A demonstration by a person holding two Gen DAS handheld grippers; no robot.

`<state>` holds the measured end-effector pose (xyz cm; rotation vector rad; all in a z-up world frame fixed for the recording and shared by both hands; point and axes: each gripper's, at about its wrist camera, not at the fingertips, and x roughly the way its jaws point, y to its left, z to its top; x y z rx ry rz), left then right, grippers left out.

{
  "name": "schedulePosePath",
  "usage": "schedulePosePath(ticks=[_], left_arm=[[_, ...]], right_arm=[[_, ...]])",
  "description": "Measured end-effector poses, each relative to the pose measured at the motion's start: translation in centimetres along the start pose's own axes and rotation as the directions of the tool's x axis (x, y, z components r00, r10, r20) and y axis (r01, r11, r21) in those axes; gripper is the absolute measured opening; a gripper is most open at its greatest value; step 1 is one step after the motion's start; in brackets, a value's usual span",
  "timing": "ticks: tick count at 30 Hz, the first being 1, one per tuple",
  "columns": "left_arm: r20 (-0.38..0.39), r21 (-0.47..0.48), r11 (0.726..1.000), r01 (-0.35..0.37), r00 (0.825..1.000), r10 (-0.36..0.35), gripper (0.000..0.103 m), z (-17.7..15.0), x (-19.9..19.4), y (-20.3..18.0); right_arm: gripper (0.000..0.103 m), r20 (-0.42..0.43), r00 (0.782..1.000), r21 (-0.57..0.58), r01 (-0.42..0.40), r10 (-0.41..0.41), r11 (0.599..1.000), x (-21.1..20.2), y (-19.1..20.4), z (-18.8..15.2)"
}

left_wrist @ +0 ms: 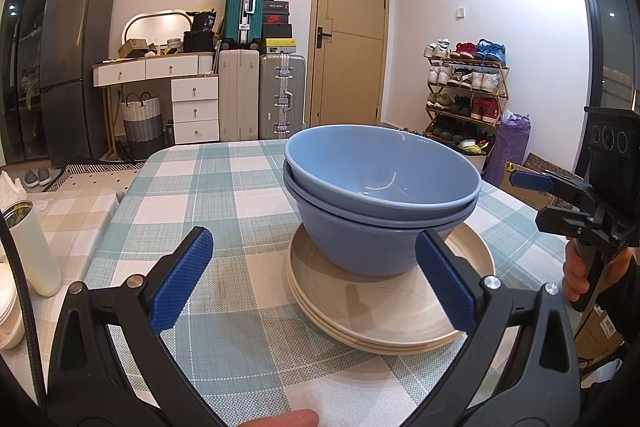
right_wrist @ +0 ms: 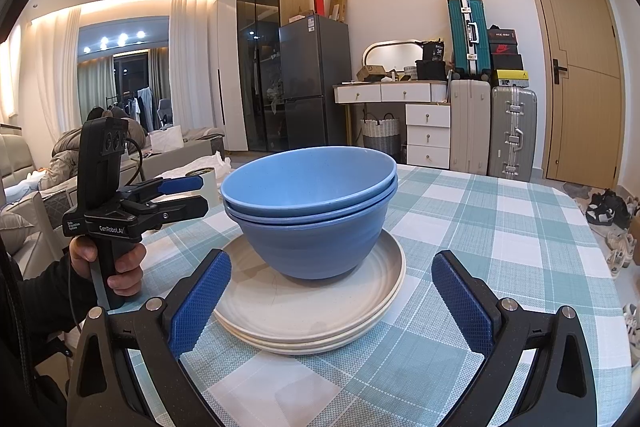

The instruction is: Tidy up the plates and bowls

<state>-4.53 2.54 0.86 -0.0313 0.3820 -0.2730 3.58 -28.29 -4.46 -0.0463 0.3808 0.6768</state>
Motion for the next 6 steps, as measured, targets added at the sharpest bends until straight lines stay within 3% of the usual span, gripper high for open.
schedulePosePath(ticks=[6], left_arm=[[0.010,0.014,1.000,-0.002,1.000,0.002,0.101,0.16,-0.06,-0.10]], right_arm=[[0.102,0.000,1.000,-0.001,0.000,0.000,1.000,0.01,0.01,0.01]])
